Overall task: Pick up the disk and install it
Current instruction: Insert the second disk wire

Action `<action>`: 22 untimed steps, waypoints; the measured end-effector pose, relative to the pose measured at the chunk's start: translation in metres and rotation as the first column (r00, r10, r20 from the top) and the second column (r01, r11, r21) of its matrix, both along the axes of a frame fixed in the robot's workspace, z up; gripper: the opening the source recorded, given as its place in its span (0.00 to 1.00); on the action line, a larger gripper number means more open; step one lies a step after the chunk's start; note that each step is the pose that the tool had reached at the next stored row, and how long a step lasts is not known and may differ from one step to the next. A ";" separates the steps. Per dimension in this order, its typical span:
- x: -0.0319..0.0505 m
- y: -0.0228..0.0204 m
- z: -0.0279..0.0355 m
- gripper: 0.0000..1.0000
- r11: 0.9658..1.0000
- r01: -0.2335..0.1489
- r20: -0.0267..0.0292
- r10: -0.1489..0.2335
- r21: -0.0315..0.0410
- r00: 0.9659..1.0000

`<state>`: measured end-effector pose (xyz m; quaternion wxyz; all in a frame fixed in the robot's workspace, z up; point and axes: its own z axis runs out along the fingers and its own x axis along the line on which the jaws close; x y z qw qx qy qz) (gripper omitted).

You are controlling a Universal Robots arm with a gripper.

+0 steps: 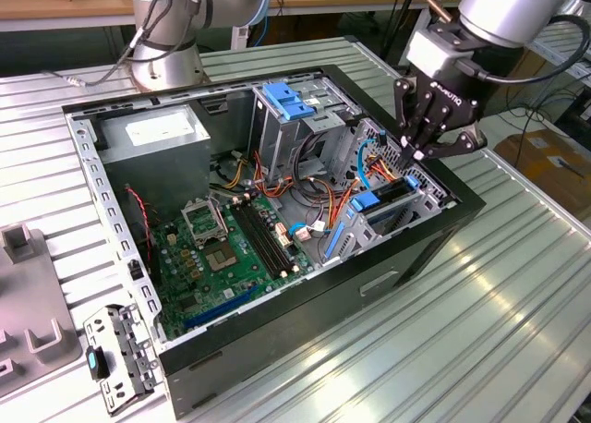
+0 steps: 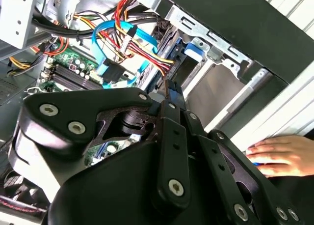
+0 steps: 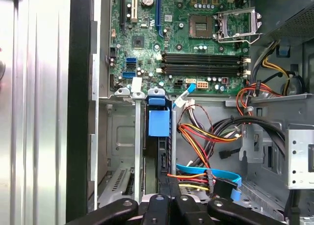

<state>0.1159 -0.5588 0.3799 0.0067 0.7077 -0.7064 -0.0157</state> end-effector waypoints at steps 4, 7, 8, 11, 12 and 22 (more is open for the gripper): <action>0.0000 0.0001 0.0076 0.11 1.000 0.000 0.000 0.000 0.000 1.000; 0.0000 0.0004 0.0078 0.11 1.000 0.000 -0.001 0.000 0.000 1.000; -0.0003 0.0007 0.0080 0.11 1.000 0.000 -0.001 0.000 0.000 1.000; -0.0043 0.0023 0.0079 0.11 1.000 0.000 -0.001 0.000 0.000 1.000; -0.0053 0.0030 0.0079 0.11 1.000 0.000 -0.001 0.000 0.000 1.000; -0.0057 0.0305 0.0079 0.11 0.999 0.000 -0.002 0.000 -0.050 1.000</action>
